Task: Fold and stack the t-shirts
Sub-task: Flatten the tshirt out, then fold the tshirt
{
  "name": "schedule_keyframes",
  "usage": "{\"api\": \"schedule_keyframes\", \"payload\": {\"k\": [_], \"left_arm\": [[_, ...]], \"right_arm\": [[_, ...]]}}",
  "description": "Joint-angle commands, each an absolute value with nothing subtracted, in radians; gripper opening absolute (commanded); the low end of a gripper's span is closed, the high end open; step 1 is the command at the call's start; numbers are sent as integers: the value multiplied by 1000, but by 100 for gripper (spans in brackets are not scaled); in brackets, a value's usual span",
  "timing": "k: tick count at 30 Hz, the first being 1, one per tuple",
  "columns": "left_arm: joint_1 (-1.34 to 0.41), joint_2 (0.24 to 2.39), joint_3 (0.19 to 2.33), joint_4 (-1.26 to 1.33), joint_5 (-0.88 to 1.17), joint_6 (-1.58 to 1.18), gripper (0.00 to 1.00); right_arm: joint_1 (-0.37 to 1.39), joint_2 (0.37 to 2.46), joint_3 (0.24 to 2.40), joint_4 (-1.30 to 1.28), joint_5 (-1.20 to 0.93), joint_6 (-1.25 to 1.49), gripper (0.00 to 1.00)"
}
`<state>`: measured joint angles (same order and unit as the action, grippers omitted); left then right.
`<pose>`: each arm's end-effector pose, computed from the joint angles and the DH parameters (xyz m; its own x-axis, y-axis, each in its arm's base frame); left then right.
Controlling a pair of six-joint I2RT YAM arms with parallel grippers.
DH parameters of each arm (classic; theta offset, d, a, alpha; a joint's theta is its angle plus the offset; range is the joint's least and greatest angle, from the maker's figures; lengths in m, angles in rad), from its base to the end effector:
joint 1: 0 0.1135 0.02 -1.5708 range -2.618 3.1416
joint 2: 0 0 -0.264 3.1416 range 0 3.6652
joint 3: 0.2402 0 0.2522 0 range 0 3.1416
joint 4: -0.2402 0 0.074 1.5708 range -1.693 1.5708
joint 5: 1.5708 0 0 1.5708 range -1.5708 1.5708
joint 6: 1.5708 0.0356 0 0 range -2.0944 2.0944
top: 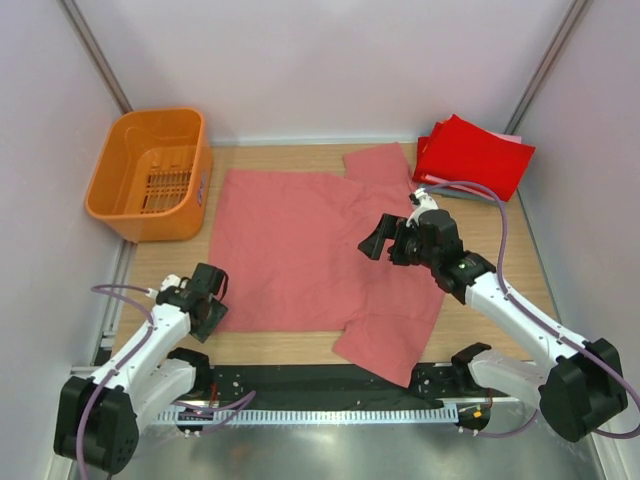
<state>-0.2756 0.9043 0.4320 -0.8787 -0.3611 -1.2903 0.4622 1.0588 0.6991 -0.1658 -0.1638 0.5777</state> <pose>0.1243 -0.0221 0.1583 -0.4334 -0.8116 -0.3917 -0.8524 0.5102 -0.1141 0.2082 0.1102 0.2588 -0.6853 0.2605 -0.6800 -0.2291 0.8092 0.5409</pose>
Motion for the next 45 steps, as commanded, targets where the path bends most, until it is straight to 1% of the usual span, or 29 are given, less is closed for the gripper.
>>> {"api": "schedule_keyframes", "payload": {"k": [1, 3, 6, 7, 9, 10, 11, 12, 15, 16, 17, 19, 20, 22, 23, 24, 26, 27, 28, 29, 30, 31, 32, 33, 34, 36, 37, 40, 45], "left_arm": [[-279, 942, 405, -763, -429, -1325, 52], [-279, 988, 410, -743, -431, -1319, 52], [-279, 1025, 411, -713, -426, -1312, 47], [-279, 1028, 411, -704, -423, -1310, 39], [-279, 1028, 408, -696, -420, -1301, 29], [-279, 1026, 408, -695, -417, -1298, 11], [-279, 1020, 408, -696, -413, -1289, 8], [-279, 1013, 411, -703, -410, -1284, 6], [-279, 979, 416, -722, -408, -1264, 7], [-279, 967, 417, -735, -413, -1258, 3], [-279, 951, 416, -742, -420, -1255, 0], [-279, 907, 413, -758, -423, -1249, 0], [-279, 891, 413, -756, -414, -1247, 0], [-279, 855, 411, -756, -407, -1233, 0], [-279, 847, 410, -753, -400, -1227, 0], [-279, 841, 411, -753, -390, -1221, 0], [-279, 828, 408, -733, -371, -1192, 0], [-279, 825, 407, -726, -356, -1184, 0], [-279, 824, 407, -727, -351, -1181, 0], [-279, 818, 405, -727, -348, -1178, 0], [-279, 815, 403, -724, -342, -1178, 0], [-279, 810, 399, -721, -339, -1178, 0], [-279, 801, 397, -719, -334, -1172, 0], [-279, 796, 396, -715, -330, -1169, 0], [-279, 790, 394, -715, -324, -1166, 0], [-279, 775, 393, -713, -316, -1160, 0], [-279, 770, 387, -713, -311, -1160, 0], [-279, 744, 379, -713, -302, -1158, 0], [-279, 723, 365, -703, -295, -1160, 0]], "right_arm": [[466, 1057, 701, -146, -167, 560, 100], [466, 1058, 701, -153, -166, 558, 100], [466, 1057, 703, -170, -153, 557, 100], [466, 1055, 704, -175, -147, 554, 100], [466, 1051, 707, -192, -129, 555, 100], [466, 1048, 712, -211, -120, 554, 100], [466, 1045, 715, -230, -104, 558, 99], [469, 1031, 716, -256, -21, 578, 99], [509, 994, 732, -446, 222, 658, 98], [584, 983, 735, -530, 329, 719, 98], [633, 989, 736, -570, 360, 751, 98], [766, 1037, 733, -662, 420, 831, 98], [910, 1061, 735, -695, 486, 933, 99], [1047, 1115, 732, -773, 534, 1030, 100], [1145, 1124, 727, -791, 546, 1123, 100], [1184, 1127, 723, -805, 551, 1158, 100], [1265, 1134, 726, -859, 570, 1228, 96], [1346, 1146, 739, -889, 581, 1291, 95], [1394, 1163, 780, -969, 595, 1317, 93], [1431, 1222, 808, -1021, 606, 1342, 93], [1510, 1258, 837, -1075, 626, 1386, 92], [1541, 1290, 894, -1176, 630, 1403, 92], [1569, 1343, 914, -1218, 632, 1425, 91], [1616, 1356, 925, -1242, 618, 1439, 91], [1626, 1359, 920, -1244, 606, 1437, 90], [1640, 1315, 878, -1189, 562, 1431, 86], [1641, 1292, 812, -1117, 516, 1433, 79], [1641, 1191, 691, -1039, 479, 1474, 71], [1637, 1052, 582, -906, 471, 1477, 65]]}}
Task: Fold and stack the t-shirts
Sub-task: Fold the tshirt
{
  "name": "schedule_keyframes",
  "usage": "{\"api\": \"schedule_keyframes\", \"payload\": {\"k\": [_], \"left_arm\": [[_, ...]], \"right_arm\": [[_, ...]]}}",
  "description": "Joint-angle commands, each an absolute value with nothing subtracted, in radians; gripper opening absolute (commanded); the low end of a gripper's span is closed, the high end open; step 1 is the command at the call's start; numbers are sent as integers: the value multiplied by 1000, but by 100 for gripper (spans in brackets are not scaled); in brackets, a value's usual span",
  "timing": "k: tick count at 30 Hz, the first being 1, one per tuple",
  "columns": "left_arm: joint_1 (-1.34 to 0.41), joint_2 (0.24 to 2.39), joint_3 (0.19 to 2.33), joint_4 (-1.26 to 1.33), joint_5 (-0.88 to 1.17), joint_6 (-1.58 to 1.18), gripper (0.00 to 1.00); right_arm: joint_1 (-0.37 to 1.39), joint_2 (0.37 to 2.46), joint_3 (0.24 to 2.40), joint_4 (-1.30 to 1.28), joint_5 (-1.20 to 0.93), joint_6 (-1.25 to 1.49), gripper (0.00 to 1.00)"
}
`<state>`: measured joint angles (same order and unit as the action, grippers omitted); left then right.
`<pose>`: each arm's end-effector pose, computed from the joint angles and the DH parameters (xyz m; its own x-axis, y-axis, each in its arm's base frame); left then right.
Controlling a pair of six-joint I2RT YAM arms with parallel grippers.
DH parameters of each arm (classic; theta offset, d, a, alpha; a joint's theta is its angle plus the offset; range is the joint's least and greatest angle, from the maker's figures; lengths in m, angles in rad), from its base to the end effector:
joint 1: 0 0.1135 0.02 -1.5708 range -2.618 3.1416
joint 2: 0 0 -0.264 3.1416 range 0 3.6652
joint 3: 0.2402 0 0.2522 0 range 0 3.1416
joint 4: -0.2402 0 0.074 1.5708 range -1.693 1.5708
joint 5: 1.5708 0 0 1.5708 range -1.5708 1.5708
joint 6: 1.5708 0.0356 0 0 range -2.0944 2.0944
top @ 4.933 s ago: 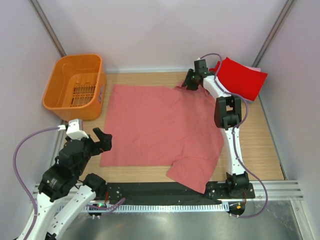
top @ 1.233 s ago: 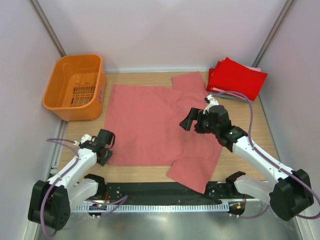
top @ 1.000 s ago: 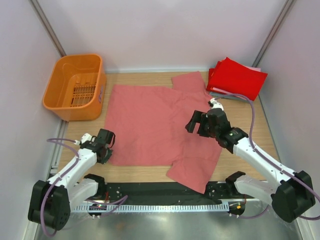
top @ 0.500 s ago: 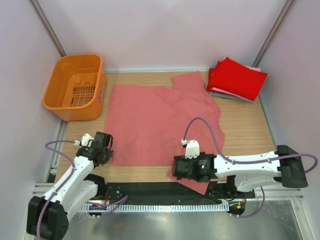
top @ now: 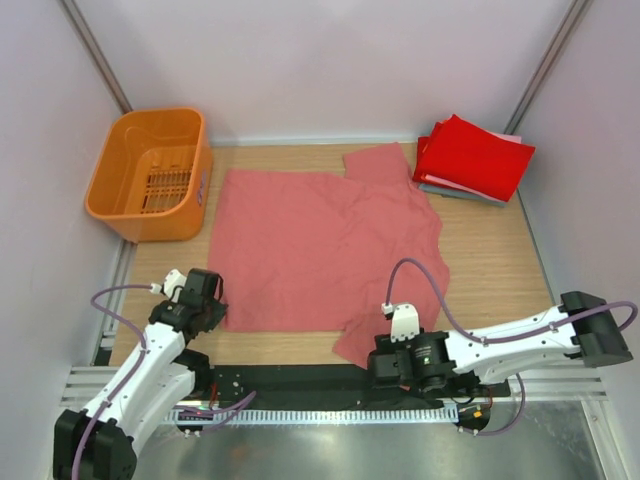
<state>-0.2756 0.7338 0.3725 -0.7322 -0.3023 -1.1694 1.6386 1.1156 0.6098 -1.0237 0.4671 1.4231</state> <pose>0.1221 -0.0235 0.1639 -0.4519 -0.7854 -0.4229 -0.7367 0.5960 -0.3195 0.0057 0.1524 0.1787 -0.8724 -0.1882 -0.4511 -0.1982 0.9798 -0.0254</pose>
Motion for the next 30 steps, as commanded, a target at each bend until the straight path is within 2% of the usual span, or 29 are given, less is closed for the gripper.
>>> {"api": "schedule_keyframes", "payload": {"k": [1, 15, 18, 30], "left_arm": [[-279, 726, 367, -703, -293, -1158, 0], [-279, 721, 364, -701, -288, -1154, 0], [-279, 727, 362, -698, -288, -1154, 0], [-279, 719, 374, -709, -278, -1147, 0]], "right_arm": [[1637, 1034, 556, -879, 462, 1470, 63], [1635, 1230, 561, -742, 387, 1387, 62], [1635, 1223, 536, -732, 387, 1399, 55], [1637, 1178, 482, -735, 367, 1424, 2]]}}
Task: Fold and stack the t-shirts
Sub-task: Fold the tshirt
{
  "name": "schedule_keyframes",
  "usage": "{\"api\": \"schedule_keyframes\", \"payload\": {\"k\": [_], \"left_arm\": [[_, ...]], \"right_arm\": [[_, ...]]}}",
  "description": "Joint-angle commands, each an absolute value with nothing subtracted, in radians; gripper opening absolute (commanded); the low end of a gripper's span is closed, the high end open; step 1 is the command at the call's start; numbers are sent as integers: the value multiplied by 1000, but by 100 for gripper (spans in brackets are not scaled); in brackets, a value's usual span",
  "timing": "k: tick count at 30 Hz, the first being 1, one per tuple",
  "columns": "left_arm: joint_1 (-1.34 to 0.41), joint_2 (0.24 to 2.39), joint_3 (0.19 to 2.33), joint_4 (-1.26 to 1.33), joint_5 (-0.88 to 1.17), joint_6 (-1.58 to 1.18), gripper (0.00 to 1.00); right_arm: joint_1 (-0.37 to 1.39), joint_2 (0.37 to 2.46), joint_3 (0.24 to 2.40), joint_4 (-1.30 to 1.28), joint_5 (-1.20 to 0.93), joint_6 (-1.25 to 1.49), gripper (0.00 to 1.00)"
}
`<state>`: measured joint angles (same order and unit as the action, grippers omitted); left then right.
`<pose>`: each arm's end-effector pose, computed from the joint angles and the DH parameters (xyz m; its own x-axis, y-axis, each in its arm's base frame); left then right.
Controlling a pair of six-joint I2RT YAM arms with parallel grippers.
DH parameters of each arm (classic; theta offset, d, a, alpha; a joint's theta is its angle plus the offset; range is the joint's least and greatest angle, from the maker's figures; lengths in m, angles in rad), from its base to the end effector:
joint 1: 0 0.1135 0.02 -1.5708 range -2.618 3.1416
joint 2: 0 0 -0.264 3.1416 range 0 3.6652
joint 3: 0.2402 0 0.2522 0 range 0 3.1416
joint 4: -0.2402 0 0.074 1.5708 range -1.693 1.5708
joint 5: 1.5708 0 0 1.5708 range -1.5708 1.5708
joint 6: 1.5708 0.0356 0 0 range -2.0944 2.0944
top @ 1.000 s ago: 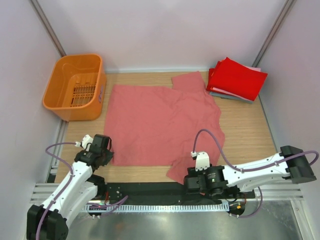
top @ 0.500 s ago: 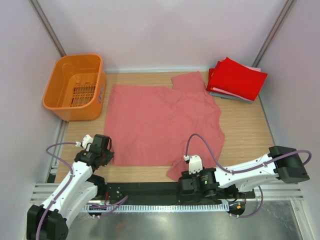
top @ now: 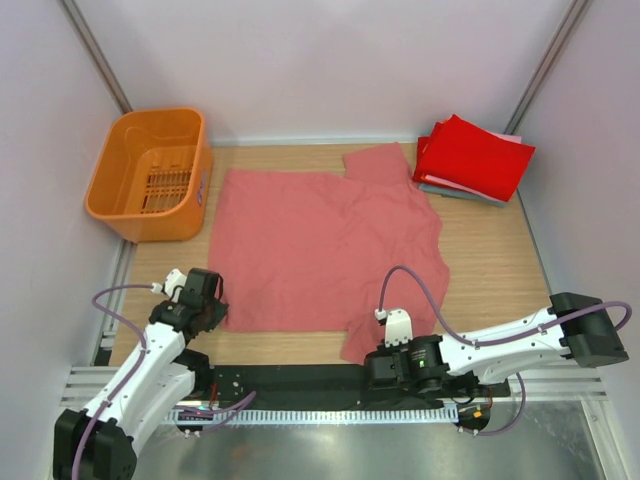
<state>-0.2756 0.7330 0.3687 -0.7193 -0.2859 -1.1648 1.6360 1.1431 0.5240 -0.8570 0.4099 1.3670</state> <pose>0.1227 -0.0243 0.1634 -0.4590 -0.7862 -0.4138 -0.7282 0.5997 -0.3317 0.0041 0.1555 0.1543 -0.8855 -0.2227 -0.4077 -0.2492 0.9684 0.0123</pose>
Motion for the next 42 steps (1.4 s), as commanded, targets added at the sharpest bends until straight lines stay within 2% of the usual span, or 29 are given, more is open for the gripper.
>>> {"api": "schedule_keyframes", "payload": {"k": [1, 9, 16, 21, 24, 29, 33, 38, 42], "left_arm": [[-279, 707, 379, -719, -273, -1144, 0], [-305, 626, 386, -785, -155, -1206, 0], [-364, 623, 437, -851, -94, -1249, 0], [-365, 652, 584, -984, -109, -1184, 0], [-365, 663, 695, -1104, -185, -1140, 1], [-365, 747, 790, -1166, -210, -1028, 3], [-364, 833, 834, -1154, -207, -968, 3], [-351, 925, 923, -1158, -259, -869, 4], [-254, 985, 945, -1112, -232, -772, 2]], "right_arm": [[1637, 1177, 492, -750, 371, 1422, 1], [1635, 1134, 664, -1072, 403, 1483, 2], [1635, 1057, 744, -1213, 428, 1508, 1], [1637, 959, 814, -1224, 478, 1477, 2], [1608, 939, 894, -1239, 534, 1422, 1], [1433, 953, 963, -1177, 513, 1219, 1], [1157, 969, 966, -1111, 422, 953, 1], [984, 1052, 1005, -1109, 385, 784, 1], [852, 1084, 1020, -1039, 316, 672, 1]]}}
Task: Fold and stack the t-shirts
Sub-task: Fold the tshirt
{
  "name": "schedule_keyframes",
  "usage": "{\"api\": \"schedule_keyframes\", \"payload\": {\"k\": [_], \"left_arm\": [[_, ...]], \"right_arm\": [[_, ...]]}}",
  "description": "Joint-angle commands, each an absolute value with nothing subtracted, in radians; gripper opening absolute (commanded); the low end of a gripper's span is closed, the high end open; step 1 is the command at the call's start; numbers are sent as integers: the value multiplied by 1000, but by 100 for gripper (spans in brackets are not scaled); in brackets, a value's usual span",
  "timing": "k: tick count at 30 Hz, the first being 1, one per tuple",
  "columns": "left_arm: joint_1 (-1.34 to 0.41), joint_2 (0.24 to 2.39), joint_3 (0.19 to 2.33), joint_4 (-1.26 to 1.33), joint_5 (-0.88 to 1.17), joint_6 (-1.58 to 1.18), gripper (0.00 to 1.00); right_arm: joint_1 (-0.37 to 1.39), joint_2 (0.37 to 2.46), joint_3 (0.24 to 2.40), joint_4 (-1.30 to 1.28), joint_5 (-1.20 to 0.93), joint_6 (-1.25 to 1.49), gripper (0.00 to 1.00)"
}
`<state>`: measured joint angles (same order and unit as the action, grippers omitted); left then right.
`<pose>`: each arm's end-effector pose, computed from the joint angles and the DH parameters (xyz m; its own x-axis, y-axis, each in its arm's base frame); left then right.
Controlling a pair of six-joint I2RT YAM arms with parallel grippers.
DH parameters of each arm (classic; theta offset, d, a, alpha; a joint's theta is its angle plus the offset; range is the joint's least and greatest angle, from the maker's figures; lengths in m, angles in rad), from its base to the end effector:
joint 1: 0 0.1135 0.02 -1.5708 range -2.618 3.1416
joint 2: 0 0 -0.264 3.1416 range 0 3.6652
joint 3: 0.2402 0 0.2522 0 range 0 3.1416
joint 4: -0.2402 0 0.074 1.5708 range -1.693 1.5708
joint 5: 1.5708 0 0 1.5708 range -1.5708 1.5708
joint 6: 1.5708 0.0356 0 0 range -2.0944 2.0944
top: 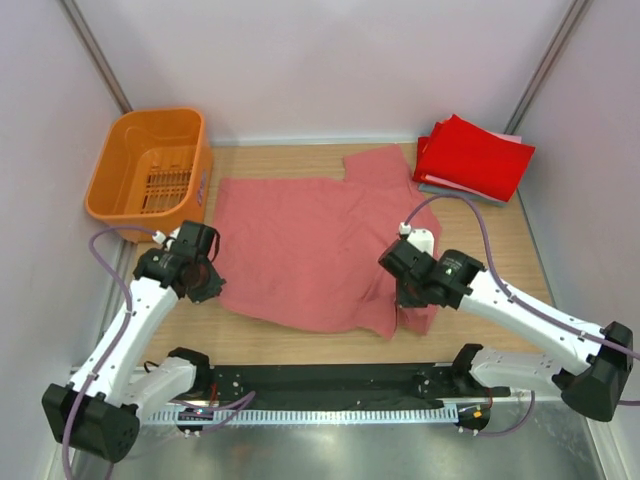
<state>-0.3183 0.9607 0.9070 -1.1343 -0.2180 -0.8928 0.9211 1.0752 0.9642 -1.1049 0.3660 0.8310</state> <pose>0.1517 -0.0419 0.2757 -0.7308 -0.5598 -0.3905 -0.5426 0.8236 -0.1651 0.1201 0.1371 0.2777 -0.8760 -0.0130 -0.4821 -0.0315 0.9990 0.0304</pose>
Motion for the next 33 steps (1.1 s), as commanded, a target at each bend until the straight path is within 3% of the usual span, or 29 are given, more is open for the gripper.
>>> {"api": "schedule_keyframes", "payload": {"k": [1, 8, 33], "left_arm": [[-229, 992, 943, -1102, -218, -755, 1], [-134, 1097, 950, -1028, -160, -661, 0], [-63, 1492, 1144, -939, -221, -554, 0]], "right_arm": [[829, 1109, 1028, -1028, 298, 648, 1], [684, 1209, 1165, -1014, 268, 477, 1], [531, 1588, 1512, -1012, 325, 235, 1]]}}
